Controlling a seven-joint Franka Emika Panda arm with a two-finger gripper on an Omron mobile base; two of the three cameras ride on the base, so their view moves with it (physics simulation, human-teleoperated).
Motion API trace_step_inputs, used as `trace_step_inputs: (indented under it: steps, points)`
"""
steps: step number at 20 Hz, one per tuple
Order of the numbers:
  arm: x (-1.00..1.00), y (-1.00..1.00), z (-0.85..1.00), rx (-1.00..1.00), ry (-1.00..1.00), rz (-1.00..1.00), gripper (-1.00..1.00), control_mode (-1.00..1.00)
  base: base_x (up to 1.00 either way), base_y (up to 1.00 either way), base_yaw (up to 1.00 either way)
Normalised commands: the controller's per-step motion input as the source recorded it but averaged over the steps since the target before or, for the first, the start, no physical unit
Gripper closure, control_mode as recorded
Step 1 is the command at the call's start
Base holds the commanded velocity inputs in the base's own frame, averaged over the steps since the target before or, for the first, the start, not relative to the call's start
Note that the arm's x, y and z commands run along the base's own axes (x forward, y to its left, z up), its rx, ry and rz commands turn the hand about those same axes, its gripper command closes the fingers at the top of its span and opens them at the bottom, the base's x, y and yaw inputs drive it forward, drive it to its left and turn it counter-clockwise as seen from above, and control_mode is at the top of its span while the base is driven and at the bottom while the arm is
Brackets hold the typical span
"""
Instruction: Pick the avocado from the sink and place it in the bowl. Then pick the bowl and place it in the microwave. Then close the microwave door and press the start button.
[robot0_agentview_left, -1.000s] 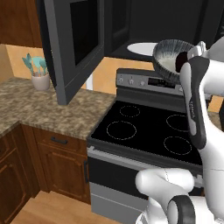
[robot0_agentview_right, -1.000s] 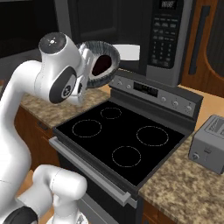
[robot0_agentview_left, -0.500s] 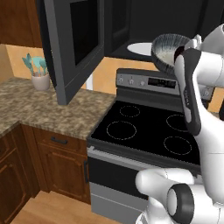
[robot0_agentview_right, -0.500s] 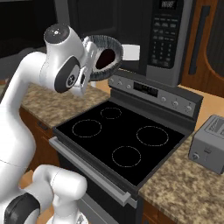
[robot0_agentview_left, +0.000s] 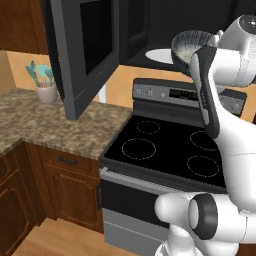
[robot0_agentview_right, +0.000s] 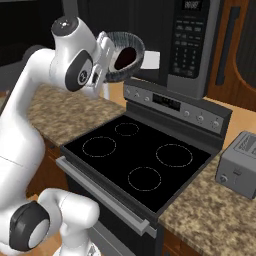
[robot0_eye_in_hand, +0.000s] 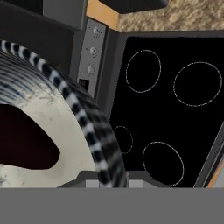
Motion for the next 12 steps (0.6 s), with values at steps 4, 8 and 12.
trace_step_inputs:
  steps: [4,8,12]
  points:
    - [0.60,0.00,0.03,0.00,0.00,-0.03,1.00,-1.00,0.00,0.00,0.00]
    - [0.59,-0.05,0.04,0.00,0.00,0.00,1.00,-1.00,0.00,0.00,0.00]
    - [0.63,-0.13,0.03,0.00,0.03,0.00,1.00,-1.00,0.00,0.00,0.00]
